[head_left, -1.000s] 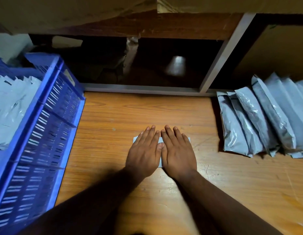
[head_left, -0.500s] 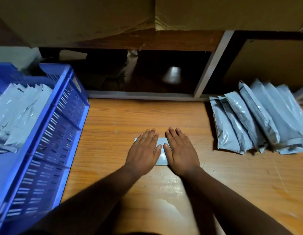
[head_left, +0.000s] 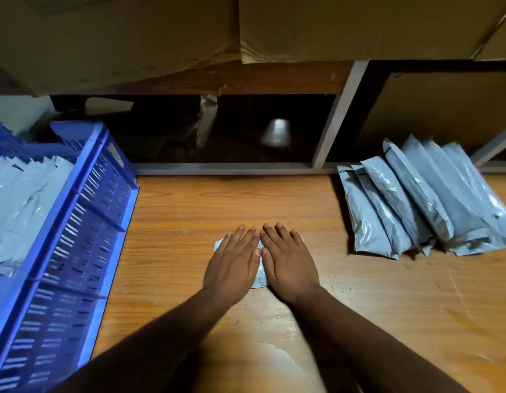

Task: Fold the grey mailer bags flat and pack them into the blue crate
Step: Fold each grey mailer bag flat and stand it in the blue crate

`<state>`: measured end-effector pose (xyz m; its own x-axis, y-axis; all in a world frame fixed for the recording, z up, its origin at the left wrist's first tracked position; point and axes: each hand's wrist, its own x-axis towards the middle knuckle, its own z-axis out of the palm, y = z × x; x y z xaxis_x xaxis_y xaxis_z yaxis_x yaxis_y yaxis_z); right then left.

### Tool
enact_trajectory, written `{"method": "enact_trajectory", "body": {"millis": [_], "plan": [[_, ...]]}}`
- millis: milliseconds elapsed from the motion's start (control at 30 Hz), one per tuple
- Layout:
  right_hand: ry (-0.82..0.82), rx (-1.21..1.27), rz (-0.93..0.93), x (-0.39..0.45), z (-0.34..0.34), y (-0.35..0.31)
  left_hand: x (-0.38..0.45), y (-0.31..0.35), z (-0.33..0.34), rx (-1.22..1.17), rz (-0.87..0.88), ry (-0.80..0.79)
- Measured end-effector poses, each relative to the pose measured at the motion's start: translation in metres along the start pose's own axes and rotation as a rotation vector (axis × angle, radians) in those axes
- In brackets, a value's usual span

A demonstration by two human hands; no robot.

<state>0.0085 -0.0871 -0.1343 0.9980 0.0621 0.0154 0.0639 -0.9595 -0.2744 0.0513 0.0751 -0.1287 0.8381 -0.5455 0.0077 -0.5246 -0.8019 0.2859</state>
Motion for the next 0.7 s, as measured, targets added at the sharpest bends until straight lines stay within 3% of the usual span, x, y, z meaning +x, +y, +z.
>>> {"method": "enact_trajectory", "body": {"millis": [300, 433, 567, 700], "plan": [[-0.024, -0.041, -0.011, 0.004, 0.005, 0.001, 0.004, 0.001, 0.007, 0.111, 0.015, 0.044], [-0.041, 0.059, -0.008, 0.000, 0.001, 0.008, -0.001, -0.006, 0.006, 0.003, 0.020, 0.056], [-0.010, 0.143, 0.121, -0.026, -0.002, 0.024, -0.018, -0.021, 0.006, 0.007, -0.067, 0.001], [-0.011, 0.052, 0.163, -0.030, -0.002, 0.022, -0.019, -0.018, 0.006, 0.035, -0.129, -0.045]]}}
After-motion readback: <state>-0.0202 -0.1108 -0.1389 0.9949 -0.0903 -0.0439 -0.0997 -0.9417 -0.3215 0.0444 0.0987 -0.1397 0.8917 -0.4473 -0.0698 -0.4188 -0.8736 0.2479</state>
